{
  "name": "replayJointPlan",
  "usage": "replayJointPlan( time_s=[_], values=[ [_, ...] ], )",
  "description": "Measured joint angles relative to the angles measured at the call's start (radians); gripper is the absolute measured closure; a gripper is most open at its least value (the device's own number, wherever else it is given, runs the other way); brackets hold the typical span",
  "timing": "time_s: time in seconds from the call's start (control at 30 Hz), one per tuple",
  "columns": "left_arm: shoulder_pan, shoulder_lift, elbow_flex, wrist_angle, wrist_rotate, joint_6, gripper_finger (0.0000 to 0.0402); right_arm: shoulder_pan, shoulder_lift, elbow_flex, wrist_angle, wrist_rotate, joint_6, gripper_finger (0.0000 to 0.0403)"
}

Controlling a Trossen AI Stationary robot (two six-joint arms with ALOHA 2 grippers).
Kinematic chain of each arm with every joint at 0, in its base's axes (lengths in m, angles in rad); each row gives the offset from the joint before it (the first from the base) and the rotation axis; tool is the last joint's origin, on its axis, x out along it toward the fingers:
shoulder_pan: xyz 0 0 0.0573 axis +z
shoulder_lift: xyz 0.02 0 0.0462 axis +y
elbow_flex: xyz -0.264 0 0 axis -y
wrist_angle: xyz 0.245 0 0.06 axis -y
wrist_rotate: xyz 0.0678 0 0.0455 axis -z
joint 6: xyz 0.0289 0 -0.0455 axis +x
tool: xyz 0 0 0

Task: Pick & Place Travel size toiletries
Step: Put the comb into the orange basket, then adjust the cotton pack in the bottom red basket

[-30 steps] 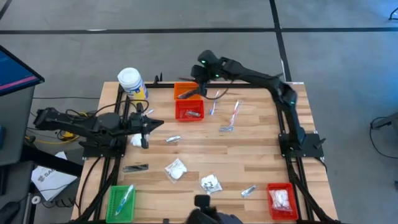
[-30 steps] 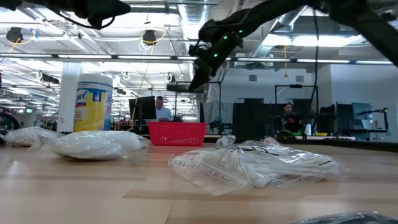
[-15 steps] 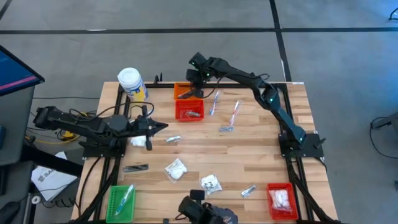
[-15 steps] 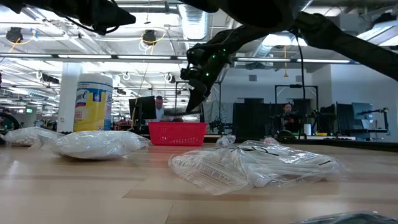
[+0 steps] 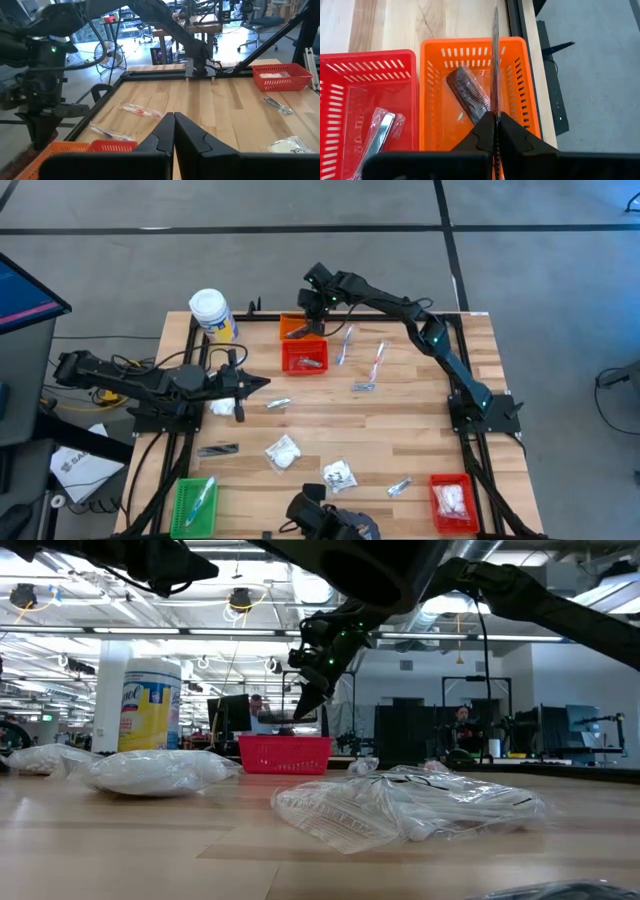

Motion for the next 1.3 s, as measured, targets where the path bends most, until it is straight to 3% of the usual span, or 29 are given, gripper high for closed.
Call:
replayJointPlan(
  time_s=[0.23,0.5,0.9,1.17,1.3],
  values=[
    [-0.013,-0.001,-0.033,-0.020,-0.001,-0.018,0.0402,0.000,0.000,0.000,-0.008,0.000,-0.001,0.0399],
    [0.026,-0.001,-0.077,-0.017,-0.099,-0.035,0.0402,0.000,0.000,0.000,-0.016,0.000,-0.016,0.0397],
    [0.137,-0.002,-0.077,0.131,-0.103,0.142,0.0402,0.013,0.000,0.000,-0.028,0.000,-0.072,0.0387],
    [0.139,-0.002,-0.077,0.160,-0.055,0.155,0.0402,0.024,0.000,0.000,-0.031,0.001,-0.072,0.0356],
    [0.139,-0.002,-0.077,0.160,-0.026,0.138,0.0402,0.036,-0.002,0.001,-0.027,0.057,-0.073,0.0340]
  ],
)
